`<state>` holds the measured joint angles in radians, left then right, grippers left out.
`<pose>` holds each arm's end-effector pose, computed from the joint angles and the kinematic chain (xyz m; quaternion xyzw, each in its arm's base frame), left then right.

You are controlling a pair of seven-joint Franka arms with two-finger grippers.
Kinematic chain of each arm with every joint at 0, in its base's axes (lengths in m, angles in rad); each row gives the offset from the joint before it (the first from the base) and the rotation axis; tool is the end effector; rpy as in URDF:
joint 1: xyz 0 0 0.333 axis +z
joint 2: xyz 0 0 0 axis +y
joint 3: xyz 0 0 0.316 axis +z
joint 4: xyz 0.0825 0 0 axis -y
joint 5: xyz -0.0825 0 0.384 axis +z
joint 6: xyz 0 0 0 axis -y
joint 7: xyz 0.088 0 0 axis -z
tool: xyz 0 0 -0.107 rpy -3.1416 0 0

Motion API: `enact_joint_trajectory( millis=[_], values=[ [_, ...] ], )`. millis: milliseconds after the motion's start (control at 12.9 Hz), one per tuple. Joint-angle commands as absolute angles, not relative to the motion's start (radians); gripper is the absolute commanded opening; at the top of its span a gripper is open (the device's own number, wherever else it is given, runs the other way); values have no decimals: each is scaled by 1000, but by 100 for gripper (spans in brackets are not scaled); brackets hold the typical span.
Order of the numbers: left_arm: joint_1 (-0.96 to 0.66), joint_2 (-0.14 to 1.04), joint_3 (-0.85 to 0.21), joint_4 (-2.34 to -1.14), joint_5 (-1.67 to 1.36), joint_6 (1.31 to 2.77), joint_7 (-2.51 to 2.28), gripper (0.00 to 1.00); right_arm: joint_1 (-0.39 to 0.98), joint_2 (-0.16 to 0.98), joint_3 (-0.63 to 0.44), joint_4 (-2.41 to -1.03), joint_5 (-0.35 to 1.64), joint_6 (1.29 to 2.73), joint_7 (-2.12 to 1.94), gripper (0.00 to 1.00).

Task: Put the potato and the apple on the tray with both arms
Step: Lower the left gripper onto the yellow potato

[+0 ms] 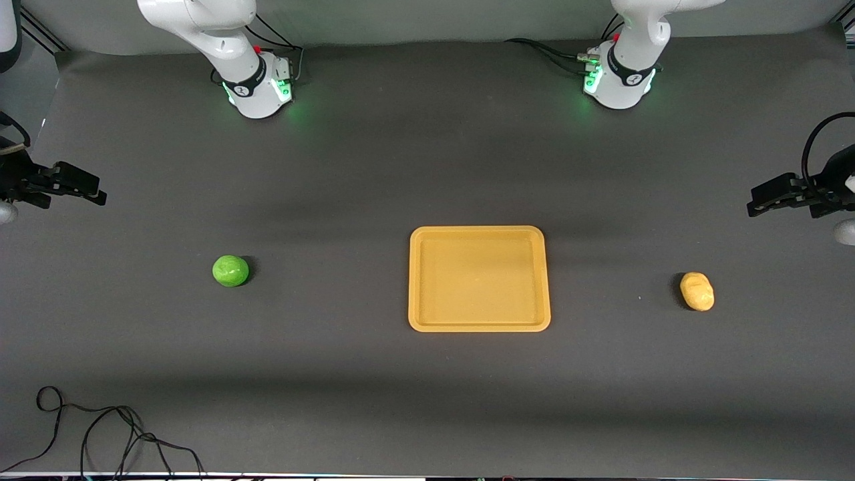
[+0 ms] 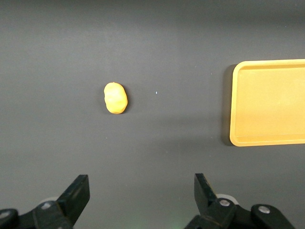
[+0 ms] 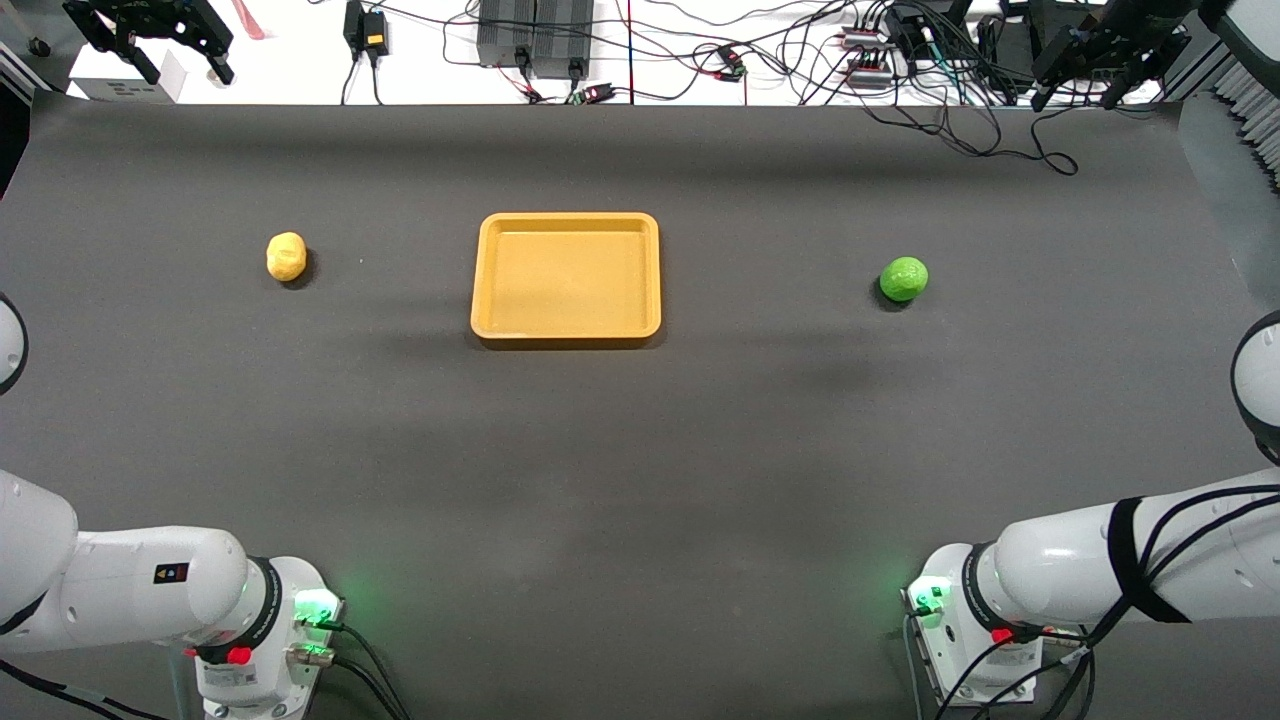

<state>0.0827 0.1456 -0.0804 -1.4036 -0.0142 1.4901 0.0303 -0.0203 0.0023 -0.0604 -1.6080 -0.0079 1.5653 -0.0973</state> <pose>0.5910 0.0035 0.6127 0.9994 -0.0141 -0.0291 0.0134 0.5514 -0.0454 0.6052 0.9997 0.0084 -0.0228 0.0020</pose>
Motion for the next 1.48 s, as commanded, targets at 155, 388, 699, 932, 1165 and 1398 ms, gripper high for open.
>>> enact_joint_trajectory(
  millis=[155,388,699,932,1165,1398],
  values=[
    [71,146,-71,-1397,-9,1493,40,98,-8,12,-69,-1588,-8,1568,-74,100],
    [71,152,-71,-1399,-9,1505,40,98,-8,11,-69,-1588,-8,1568,-74,100],
    [69,251,-69,-1411,-3,1615,38,98,-6,12,-69,-1588,-8,1569,-74,100],
    [66,372,-71,-1443,37,1785,37,96,-5,12,-61,-1588,-9,1575,-75,100],
    [78,468,-71,-1508,37,1980,48,96,-3,12,-60,-1591,-14,1577,-87,100],
    [84,521,-71,-1580,37,2129,61,96,14,12,-60,-1600,-20,1597,-94,100]
  ],
)
